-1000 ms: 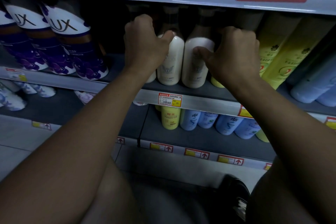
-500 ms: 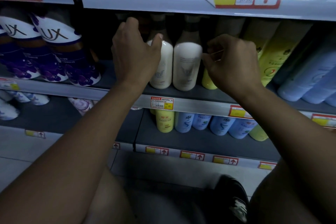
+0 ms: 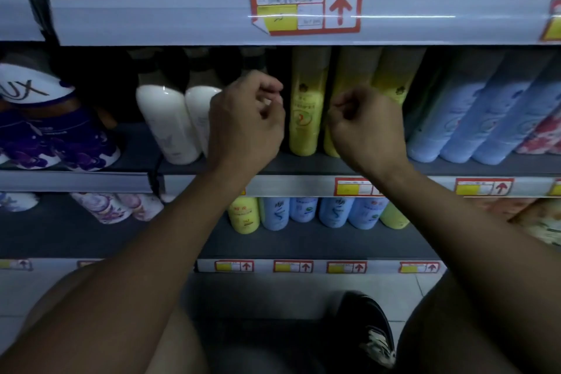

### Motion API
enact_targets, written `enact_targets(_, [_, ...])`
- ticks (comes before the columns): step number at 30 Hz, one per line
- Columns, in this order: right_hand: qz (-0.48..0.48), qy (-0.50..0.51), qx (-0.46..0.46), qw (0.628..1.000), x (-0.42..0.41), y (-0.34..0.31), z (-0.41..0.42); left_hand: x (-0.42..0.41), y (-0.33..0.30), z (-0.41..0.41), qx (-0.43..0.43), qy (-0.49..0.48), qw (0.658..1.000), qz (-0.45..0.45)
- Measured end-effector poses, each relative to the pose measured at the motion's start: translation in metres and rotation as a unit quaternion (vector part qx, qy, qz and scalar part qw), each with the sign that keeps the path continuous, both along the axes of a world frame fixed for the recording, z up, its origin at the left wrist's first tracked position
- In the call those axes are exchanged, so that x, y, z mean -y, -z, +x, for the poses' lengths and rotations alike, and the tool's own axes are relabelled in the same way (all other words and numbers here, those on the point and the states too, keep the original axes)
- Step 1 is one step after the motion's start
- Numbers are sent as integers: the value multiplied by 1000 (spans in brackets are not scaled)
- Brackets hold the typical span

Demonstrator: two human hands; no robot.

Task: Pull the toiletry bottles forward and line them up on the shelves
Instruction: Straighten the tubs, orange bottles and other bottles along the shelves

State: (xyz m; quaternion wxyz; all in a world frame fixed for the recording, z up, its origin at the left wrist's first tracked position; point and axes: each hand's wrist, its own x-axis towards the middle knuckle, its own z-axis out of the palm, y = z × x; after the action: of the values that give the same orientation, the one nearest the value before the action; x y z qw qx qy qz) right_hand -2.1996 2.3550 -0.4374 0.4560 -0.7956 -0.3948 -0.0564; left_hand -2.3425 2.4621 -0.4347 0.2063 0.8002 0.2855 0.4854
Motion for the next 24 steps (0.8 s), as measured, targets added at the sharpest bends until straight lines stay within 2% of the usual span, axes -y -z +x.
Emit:
enact_targets(4, [73,87,-36,993,19,-1,27,16,8,24,-53,35,996,57])
enact_targets(8, [99,134,-28,986,38,2,50,20,8,41,-47,-27,998,34])
enact_targets(13, [-1,106,-23,994,51,13,77,16,1,53,-51,-84,995,5])
enact_targets(17, [-82,67,-19,994,50,21,85,20,1,62,-113,-85,990,-4])
enact_targets(20, [-106,50,-8,993,45,26,87,19,3,67,-140,-97,985,-2])
enact_targets(24, [-106,37,-10,994,40,30,89,18,4,71,-129,-106,986,-2])
